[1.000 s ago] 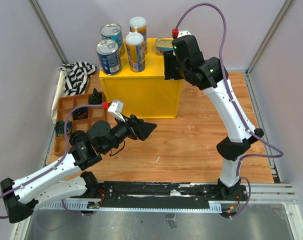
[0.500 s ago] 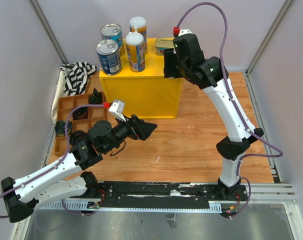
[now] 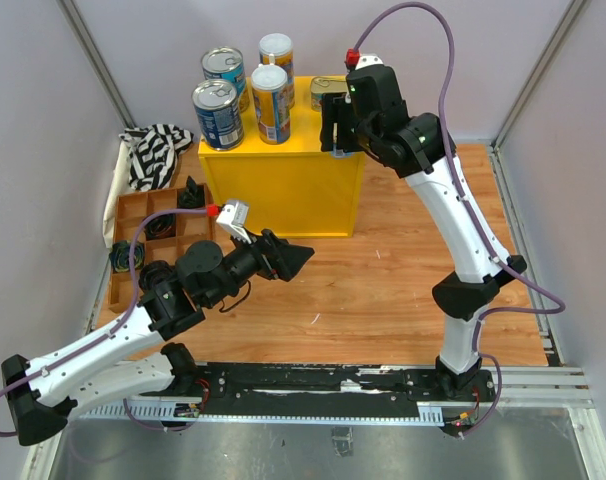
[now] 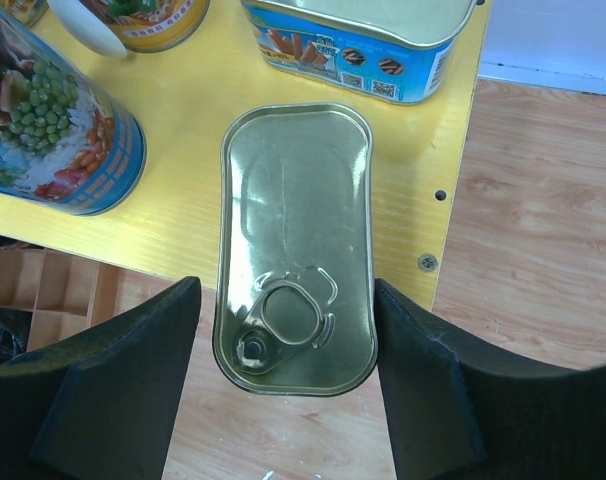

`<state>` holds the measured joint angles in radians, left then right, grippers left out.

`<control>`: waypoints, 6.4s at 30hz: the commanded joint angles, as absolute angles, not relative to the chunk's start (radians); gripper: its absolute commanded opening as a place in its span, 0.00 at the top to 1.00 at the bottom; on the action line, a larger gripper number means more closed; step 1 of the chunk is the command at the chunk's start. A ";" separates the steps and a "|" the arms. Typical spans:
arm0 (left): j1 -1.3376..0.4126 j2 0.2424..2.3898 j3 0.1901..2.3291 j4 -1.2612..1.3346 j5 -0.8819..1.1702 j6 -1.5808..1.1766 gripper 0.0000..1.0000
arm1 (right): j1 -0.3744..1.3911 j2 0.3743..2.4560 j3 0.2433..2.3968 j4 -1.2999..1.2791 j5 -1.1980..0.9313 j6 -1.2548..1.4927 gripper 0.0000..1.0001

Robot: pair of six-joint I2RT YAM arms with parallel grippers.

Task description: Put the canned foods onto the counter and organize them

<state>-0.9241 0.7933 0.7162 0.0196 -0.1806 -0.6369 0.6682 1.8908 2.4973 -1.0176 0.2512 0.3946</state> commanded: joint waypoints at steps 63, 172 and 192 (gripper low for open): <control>-0.917 1.078 1.020 0.271 -0.517 -0.419 0.16 | 0.740 1.679 2.270 -0.775 0.200 0.409 0.39; -0.764 1.485 1.368 0.321 -0.457 -0.215 0.36 | 0.385 1.635 2.014 -0.594 -0.215 0.402 0.82; -0.728 1.545 1.419 0.301 -0.415 -0.221 0.36 | 0.379 1.657 2.029 -0.589 -0.210 0.407 0.81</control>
